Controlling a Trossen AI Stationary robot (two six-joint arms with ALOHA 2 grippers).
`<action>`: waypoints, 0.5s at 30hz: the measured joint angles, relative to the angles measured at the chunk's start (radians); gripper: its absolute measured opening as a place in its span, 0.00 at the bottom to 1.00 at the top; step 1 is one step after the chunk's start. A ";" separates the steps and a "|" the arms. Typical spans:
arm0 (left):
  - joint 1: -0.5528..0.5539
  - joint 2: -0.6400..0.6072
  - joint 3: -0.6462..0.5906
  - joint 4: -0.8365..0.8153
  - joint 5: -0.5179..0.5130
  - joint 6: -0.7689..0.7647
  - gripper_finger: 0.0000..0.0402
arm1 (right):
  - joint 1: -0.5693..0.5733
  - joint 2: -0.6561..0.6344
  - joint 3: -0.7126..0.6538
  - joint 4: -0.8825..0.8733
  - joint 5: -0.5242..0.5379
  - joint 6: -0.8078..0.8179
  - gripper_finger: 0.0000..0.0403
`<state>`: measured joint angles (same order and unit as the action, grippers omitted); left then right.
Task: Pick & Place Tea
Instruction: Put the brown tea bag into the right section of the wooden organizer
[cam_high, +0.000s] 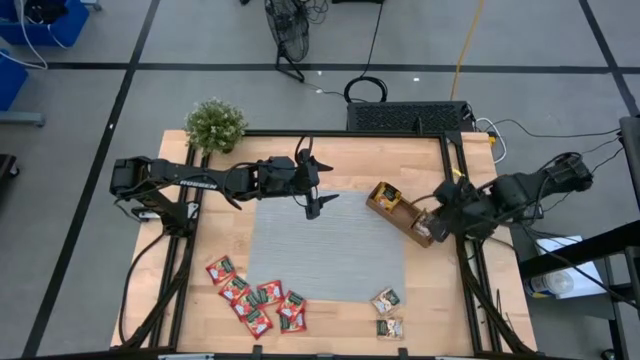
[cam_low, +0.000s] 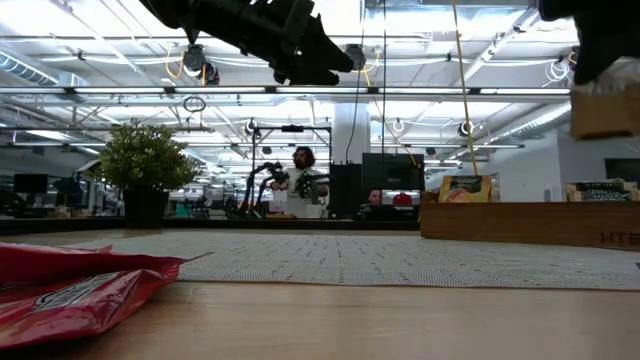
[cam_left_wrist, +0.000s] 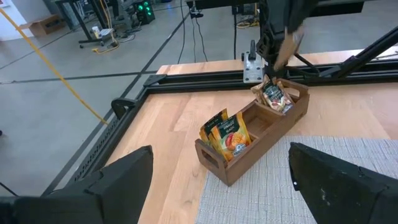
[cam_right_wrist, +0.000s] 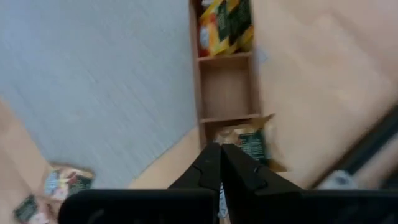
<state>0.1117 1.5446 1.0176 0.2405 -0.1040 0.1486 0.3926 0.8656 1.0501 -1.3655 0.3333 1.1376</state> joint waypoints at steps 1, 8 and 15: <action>0.000 0.000 0.000 0.000 0.000 0.000 0.91 | -0.017 -0.026 -0.042 0.043 -0.019 -0.007 0.00; 0.000 0.000 0.000 0.000 0.000 0.000 0.91 | -0.122 -0.091 -0.305 0.212 -0.070 -0.031 0.00; 0.000 0.000 0.000 0.000 0.000 0.000 0.91 | -0.204 -0.092 -0.430 0.257 -0.077 -0.049 0.00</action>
<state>0.1119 1.5447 1.0172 0.2405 -0.1040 0.1486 0.1883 0.7738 0.6196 -1.1089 0.2563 1.0886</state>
